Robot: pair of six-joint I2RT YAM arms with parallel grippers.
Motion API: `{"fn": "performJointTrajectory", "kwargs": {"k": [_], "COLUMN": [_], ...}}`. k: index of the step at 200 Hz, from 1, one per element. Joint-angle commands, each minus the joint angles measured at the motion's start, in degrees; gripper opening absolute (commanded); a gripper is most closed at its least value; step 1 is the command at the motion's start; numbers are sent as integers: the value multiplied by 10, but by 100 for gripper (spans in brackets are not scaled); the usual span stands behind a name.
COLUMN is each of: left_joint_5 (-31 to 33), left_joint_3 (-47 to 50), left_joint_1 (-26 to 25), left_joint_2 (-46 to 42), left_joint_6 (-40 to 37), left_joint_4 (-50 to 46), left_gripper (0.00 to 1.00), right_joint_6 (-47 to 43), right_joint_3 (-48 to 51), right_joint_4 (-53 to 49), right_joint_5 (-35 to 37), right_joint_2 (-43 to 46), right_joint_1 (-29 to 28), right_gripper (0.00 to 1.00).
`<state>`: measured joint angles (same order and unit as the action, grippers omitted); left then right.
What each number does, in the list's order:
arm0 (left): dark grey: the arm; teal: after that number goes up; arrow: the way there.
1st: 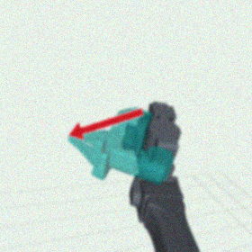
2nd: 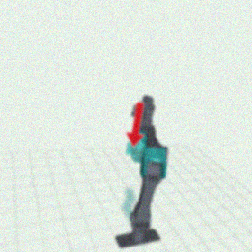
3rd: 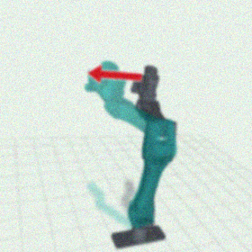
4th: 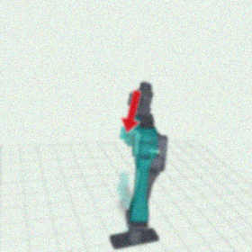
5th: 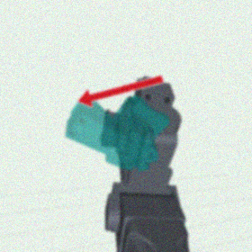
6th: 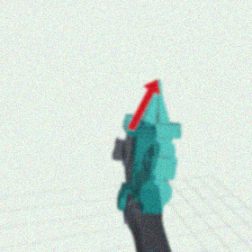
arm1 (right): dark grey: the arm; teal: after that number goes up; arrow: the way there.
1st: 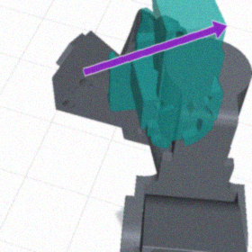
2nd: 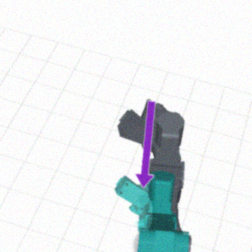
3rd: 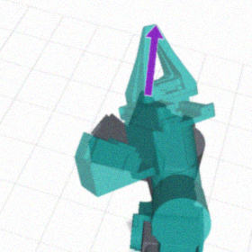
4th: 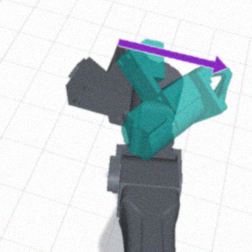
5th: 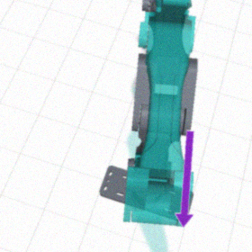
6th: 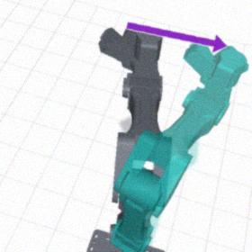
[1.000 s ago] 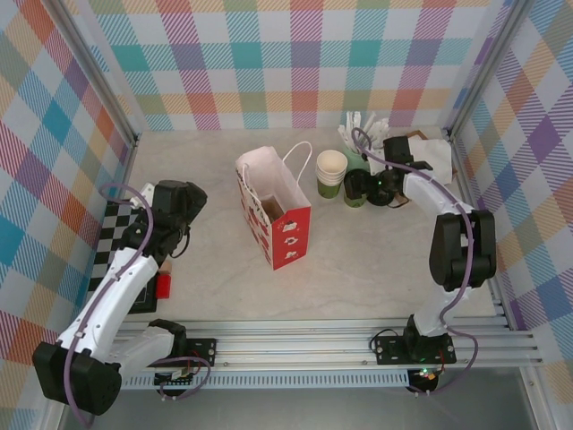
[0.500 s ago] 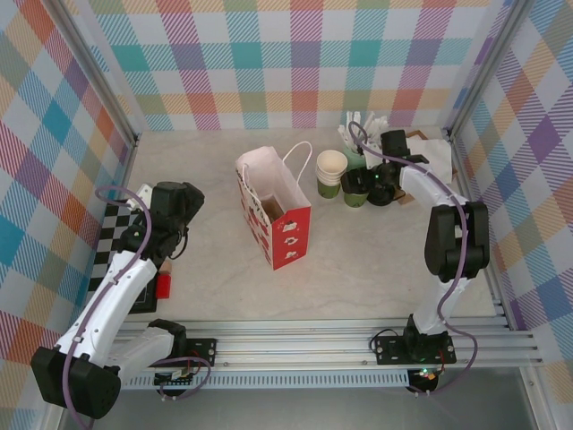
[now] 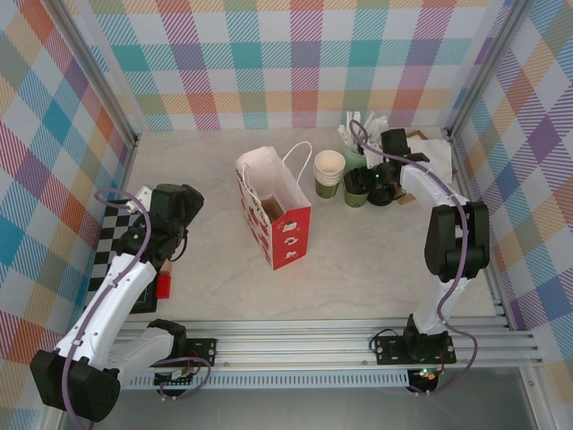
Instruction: Pack the takeout coffee
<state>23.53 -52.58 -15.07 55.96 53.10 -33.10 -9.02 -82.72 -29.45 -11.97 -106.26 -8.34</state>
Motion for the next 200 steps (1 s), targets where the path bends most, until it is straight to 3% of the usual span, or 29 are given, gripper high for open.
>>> {"fn": "performJointTrajectory", "kwargs": {"k": [1,51,96,135,200], "left_joint_5": [18,19,20,11,1], "left_joint_3": [12,14,18,20,23], "left_joint_1": [7,7,7,7,8], "left_joint_2": [-14,-17,-23,-19,-17], "left_joint_6": [-3,-8,-8,-7,-5], "left_joint_4": [-8,-9,-6,3,8], "left_gripper": [100,100,100,100,100], "right_joint_6": [16,54,85,108,117], "right_joint_3": [3,55,154,245,324], "right_joint_4": [-25,-28,-26,2,32], "right_joint_5": [-9,-51,-84,-78,-42], "right_joint_2": [27,76,174,255,310], "right_joint_1": [0,0,-1,-12,-62], "right_gripper": [79,79,80,83,87]}}
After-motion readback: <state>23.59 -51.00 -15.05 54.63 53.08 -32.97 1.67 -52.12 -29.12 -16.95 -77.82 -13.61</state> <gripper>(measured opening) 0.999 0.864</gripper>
